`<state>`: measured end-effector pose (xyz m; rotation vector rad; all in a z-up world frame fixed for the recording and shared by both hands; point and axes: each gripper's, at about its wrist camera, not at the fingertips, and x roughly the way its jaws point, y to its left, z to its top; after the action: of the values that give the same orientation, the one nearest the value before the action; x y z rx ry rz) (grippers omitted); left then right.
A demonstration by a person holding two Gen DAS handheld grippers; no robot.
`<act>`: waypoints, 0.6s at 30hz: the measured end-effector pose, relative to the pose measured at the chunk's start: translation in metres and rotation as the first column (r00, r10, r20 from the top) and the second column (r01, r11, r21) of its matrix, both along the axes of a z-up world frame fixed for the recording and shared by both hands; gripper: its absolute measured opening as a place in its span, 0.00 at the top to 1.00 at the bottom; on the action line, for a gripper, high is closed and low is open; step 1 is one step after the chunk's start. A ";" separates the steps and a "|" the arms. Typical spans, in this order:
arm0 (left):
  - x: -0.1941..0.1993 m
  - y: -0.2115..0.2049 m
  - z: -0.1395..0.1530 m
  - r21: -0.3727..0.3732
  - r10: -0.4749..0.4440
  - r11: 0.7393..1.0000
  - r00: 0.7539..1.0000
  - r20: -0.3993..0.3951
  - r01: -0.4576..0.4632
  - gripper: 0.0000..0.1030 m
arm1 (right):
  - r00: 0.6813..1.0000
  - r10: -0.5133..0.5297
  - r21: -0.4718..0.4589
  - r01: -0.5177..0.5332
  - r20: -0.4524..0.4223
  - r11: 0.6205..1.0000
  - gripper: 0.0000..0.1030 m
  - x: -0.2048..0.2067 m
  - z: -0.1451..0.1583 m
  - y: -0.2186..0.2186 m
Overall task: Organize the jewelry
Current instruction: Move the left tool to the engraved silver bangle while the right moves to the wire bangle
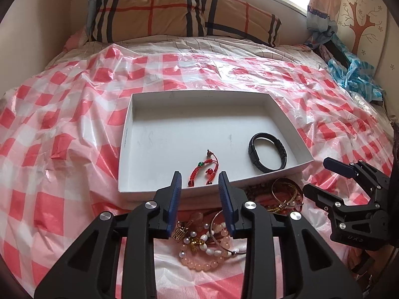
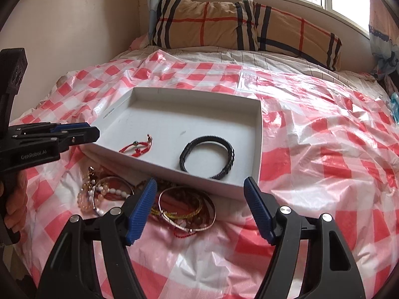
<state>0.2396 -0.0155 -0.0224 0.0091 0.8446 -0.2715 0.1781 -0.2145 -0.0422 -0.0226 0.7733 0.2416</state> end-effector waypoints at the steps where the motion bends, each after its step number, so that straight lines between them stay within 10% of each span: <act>1: -0.003 0.000 -0.001 0.000 -0.005 1.000 1.000 -0.004 0.005 0.71 | 1.000 -0.002 0.002 0.002 -0.014 1.000 0.32 -0.002 -0.003 -0.001; 18: -0.030 -0.014 -0.031 0.061 -0.124 0.990 0.990 -0.065 0.128 0.54 | 0.989 0.060 0.030 -0.056 -0.133 0.998 0.25 0.020 -0.033 0.013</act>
<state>0.2094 -0.0297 -0.0539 0.1158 0.9145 -0.3647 0.1982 -0.2016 -0.0747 -0.0037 0.9043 0.3109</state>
